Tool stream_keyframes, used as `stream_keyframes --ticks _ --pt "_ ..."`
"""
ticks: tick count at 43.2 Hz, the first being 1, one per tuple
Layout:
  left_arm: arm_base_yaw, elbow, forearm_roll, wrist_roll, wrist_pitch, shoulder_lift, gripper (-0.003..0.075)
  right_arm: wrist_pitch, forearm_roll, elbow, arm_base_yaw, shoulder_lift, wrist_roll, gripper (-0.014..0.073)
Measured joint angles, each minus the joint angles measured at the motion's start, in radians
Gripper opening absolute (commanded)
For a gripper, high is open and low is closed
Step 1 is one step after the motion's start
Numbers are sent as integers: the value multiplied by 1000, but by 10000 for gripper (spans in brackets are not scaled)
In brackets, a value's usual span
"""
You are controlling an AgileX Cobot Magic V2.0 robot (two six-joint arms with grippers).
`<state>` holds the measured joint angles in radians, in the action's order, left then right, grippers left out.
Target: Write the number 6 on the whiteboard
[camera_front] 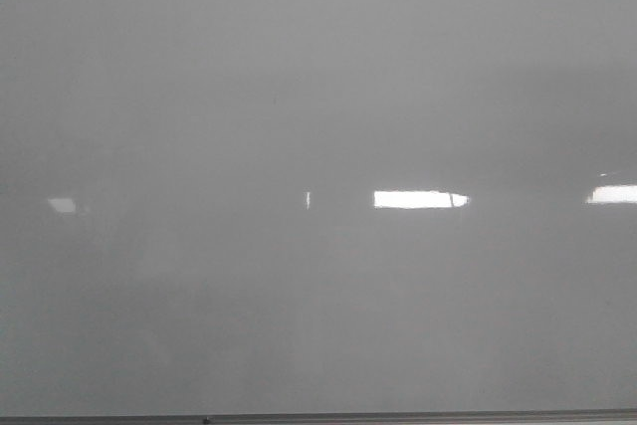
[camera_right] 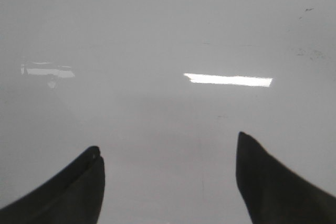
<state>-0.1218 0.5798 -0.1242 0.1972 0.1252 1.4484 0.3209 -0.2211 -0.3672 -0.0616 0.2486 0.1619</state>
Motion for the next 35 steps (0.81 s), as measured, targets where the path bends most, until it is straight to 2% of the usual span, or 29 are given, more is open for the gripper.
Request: stream_keyframes --ticks 6,10,14,19,27,35 --pt "30 32 132 0 -171 -80 -20 5 0 0 0 2 0 548" --pt "99 106 228 -32 -384 -129 -20 36 0 -11 0 22 0 548" --pt "196 196 266 -158 -609 -144 -20 79 0 -35 -2 65 6 548" --pt "356 281 273 -334 -803 -144 -20 125 0 -72 -30 138 32 548" --pt "624 358 293 -595 -892 -144 -20 214 -2 -163 -154 290 109 548" --pt "872 394 344 -684 -879 -144 -20 298 -14 -266 -352 440 240 549"
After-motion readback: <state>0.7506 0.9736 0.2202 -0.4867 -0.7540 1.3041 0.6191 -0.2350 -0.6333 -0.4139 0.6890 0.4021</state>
